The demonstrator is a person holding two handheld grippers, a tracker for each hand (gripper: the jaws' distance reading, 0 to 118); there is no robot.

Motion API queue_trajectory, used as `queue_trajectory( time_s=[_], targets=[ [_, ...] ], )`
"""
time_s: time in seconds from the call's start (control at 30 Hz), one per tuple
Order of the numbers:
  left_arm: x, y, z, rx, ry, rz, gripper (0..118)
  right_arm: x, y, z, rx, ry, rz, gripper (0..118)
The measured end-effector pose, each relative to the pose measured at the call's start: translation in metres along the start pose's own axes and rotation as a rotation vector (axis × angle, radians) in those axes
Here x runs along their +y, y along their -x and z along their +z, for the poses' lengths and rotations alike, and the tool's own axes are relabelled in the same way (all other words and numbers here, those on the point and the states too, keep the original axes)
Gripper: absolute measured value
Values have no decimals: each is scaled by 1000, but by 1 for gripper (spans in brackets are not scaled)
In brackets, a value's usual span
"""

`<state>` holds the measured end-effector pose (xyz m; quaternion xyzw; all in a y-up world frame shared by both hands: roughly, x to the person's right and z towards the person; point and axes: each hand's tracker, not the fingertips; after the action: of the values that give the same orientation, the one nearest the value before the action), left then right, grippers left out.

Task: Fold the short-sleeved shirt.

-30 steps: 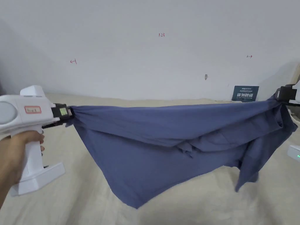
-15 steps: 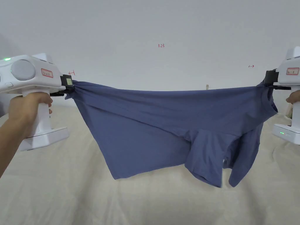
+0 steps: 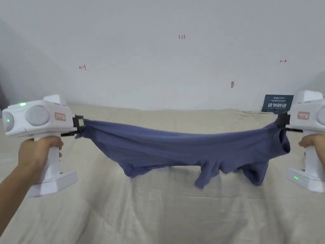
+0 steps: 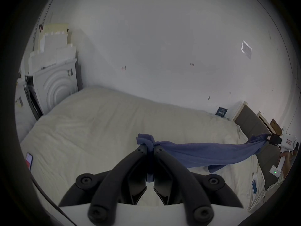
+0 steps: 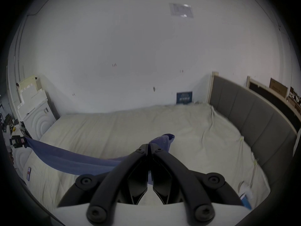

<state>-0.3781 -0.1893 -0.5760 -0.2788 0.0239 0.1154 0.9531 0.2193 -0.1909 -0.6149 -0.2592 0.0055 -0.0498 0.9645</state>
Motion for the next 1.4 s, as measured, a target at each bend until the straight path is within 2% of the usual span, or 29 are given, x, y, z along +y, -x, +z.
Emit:
queue_trajectory(
  time_s=[0.23, 0.33, 0.5, 0.67, 1.2, 1.4],
  targets=[
    [-91, 23, 2, 3, 115, 21, 3, -96, -14, -10, 10, 140, -47, 1],
    [-131, 32, 12, -6, 167, 37, 3, -135, -26, 0, 37, 179, -116, 1],
    [-198, 43, 30, -5, 260, 34, 3, -198, -34, 28, 38, 232, -112, 1],
    [-251, 66, 36, 2, 338, 50, 3, -247, -38, 62, 54, 285, -154, 1],
    [-313, 102, 154, 7, 417, 12, 3, -305, -33, 180, 84, 342, -101, 1],
    [-328, 98, 143, 35, 442, 24, 3, -335, -24, 170, 45, 404, -96, 1]
  ],
)
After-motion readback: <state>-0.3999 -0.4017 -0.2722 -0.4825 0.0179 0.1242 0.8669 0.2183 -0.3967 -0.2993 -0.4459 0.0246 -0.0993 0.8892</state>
